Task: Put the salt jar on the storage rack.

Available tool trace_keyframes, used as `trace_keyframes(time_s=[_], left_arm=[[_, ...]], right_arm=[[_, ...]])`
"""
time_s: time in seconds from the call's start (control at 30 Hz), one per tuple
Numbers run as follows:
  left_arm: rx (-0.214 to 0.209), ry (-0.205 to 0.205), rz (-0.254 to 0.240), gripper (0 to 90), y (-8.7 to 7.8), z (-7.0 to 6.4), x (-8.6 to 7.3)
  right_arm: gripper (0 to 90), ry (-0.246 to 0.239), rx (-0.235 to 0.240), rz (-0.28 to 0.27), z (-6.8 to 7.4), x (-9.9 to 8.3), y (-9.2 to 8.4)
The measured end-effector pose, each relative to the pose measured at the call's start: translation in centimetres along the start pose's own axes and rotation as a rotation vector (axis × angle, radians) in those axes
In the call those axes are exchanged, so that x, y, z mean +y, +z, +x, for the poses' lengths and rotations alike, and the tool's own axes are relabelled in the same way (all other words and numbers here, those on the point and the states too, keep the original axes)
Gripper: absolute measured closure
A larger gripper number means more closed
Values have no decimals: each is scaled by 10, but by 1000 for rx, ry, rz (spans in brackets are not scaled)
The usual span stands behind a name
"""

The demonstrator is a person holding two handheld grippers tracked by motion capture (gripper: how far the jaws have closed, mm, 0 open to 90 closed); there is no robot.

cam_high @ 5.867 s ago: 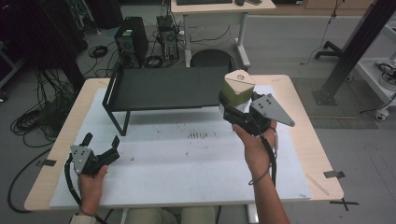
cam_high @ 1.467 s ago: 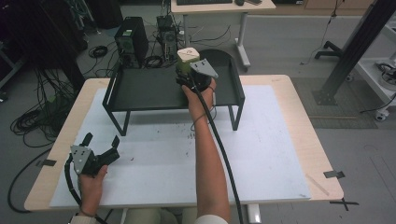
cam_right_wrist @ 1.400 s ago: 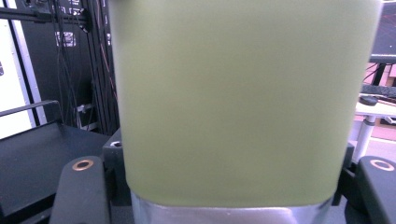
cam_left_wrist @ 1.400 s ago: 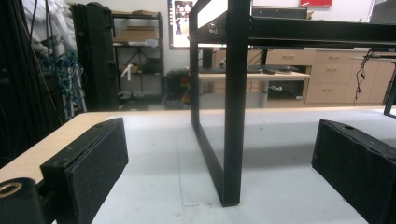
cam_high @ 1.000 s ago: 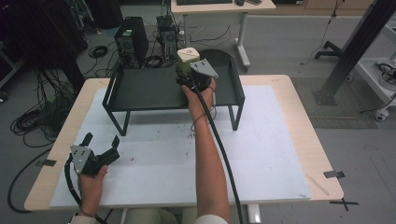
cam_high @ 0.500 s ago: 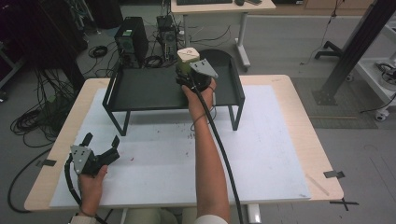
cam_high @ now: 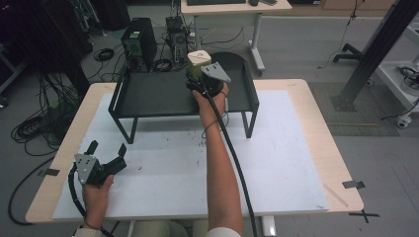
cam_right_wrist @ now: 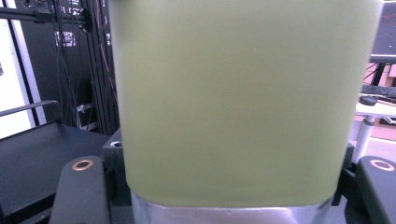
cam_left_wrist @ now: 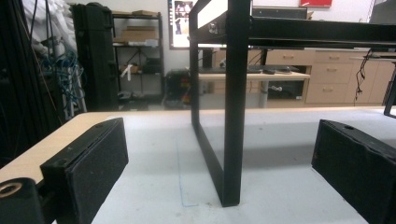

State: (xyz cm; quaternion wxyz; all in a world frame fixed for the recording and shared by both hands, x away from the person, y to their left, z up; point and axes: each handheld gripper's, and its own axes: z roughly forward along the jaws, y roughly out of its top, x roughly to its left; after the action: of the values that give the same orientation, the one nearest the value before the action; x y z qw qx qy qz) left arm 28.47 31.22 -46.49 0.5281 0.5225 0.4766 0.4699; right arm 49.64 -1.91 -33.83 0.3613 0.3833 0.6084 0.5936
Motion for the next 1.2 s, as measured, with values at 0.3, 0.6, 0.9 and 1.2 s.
trace_keyframes(time_s=[0.3,0.6,0.9,1.2], left_arm=[[0,0,0,40,0,0,0],[-1,0,0,40,0,0,0],[-1,0,0,40,0,0,0],[-1,0,0,42,0,0,0]], right_arm=[[300,0,0,0,0,0,0],[300,0,-1,0,0,0,0],[299,-3,-5,-2,0,0,0],[238,4,-17,-5,0,0,0]])
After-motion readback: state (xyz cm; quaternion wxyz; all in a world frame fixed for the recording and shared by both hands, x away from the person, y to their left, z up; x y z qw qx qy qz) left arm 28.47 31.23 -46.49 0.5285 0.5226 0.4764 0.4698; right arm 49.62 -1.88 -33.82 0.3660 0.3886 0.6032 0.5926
